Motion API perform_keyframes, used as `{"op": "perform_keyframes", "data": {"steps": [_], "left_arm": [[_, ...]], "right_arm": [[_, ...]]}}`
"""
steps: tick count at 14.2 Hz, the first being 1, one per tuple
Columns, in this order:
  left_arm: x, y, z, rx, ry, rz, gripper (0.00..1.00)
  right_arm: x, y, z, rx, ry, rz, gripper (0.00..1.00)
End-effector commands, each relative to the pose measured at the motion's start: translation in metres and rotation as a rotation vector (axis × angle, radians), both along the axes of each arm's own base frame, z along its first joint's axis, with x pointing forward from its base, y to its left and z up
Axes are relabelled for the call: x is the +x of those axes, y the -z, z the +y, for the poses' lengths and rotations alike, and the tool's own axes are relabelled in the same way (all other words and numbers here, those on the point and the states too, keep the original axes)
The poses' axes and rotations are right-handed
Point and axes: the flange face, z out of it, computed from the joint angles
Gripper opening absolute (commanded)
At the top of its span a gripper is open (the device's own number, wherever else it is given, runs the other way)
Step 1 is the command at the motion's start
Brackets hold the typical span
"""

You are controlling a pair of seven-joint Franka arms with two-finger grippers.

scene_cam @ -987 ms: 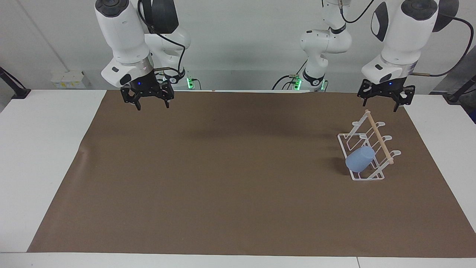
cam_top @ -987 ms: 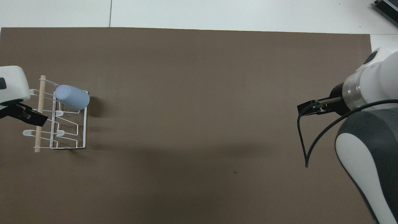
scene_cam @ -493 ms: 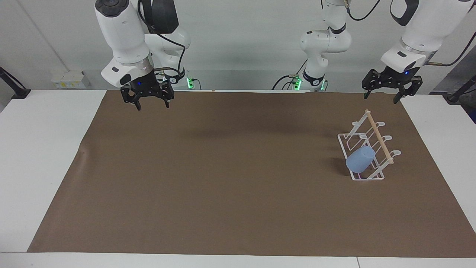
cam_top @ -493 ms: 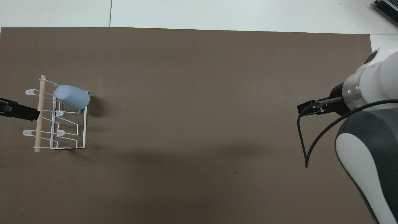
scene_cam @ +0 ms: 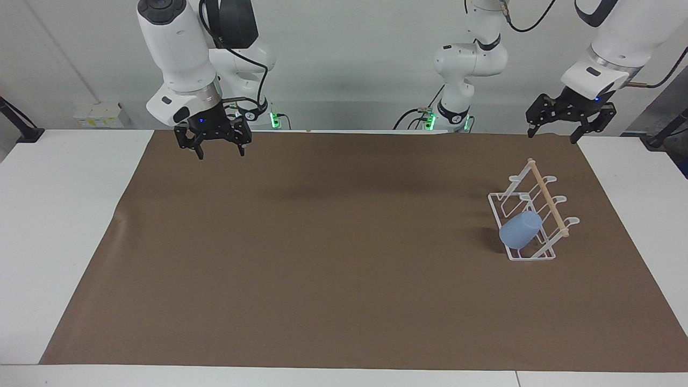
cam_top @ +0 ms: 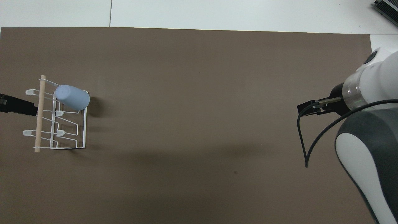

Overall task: Hang cup on cup holder
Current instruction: 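Open the left gripper and draw it back from the rack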

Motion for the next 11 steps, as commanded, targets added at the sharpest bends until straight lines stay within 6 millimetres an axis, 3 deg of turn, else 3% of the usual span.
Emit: {"op": "perform_keyframes", "data": {"steps": [1, 5, 8, 11], "left_arm": [[-0.002, -0.006, 0.003, -0.014, -0.018, 0.006, 1.00], [-0.006, -0.015, 0.007, -0.009, -0.029, -0.016, 1.00], [-0.006, -0.015, 0.022, -0.009, -0.054, -0.017, 1.00], [-0.006, -0.017, 0.017, -0.011, -0.048, -0.025, 1.00]], "right_arm": [[-0.007, -0.001, -0.002, 0.015, 0.020, -0.004, 1.00], [-0.007, -0.001, -0.002, 0.015, 0.020, -0.006, 1.00], [-0.007, -0.001, -0.002, 0.015, 0.018, -0.006, 1.00], [-0.007, -0.001, -0.002, 0.015, 0.020, -0.006, 1.00]]}}
